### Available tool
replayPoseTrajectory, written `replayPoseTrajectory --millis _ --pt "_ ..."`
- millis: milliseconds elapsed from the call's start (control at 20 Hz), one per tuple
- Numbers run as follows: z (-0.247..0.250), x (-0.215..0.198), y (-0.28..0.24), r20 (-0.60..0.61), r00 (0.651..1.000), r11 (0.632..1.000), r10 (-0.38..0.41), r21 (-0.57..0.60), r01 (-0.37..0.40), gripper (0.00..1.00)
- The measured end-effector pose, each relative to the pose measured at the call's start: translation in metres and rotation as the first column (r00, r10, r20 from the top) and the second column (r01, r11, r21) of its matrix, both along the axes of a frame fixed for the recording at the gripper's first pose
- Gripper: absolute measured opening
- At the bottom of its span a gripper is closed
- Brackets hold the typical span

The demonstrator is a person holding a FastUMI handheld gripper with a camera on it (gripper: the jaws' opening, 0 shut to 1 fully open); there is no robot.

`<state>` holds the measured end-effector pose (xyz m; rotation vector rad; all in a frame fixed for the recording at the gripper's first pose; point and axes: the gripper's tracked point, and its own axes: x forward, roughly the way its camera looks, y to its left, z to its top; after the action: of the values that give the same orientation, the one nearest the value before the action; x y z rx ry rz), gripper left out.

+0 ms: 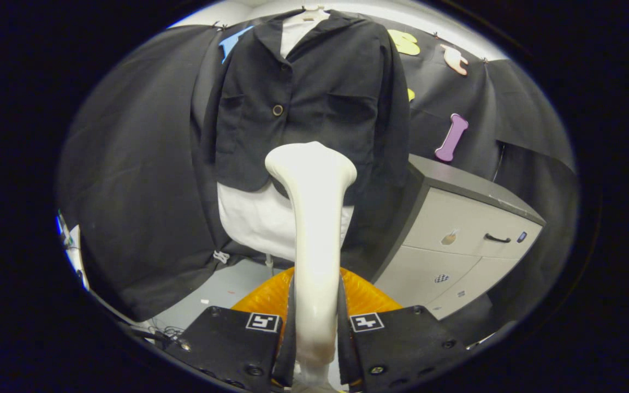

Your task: Iron the clothes twice with a garment steamer, once on the left side and once on the right side.

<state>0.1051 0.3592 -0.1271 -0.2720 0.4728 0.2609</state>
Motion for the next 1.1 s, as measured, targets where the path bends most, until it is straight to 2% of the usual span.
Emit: replayPoseTrajectory --millis 200,400,650,800,1100 --pt "0.044 0.014 0.015 0.064 0.998 0.998 0.013 0.06 -0.017 0.34" --pt "0.121 0.038 0.044 0.211 0.975 0.987 0.063 0.132 -0.092 0.34" --pt "0.226 0.057 0.099 0.421 0.896 0.953 0.144 0.186 -0.24 0.34" --pt "0.266 0.065 0.129 0.498 0.85 0.929 0.175 0.204 -0.31 0.34" --pt "0.323 0.077 0.186 0.612 0.762 0.894 0.21 0.195 -0.403 0.34"
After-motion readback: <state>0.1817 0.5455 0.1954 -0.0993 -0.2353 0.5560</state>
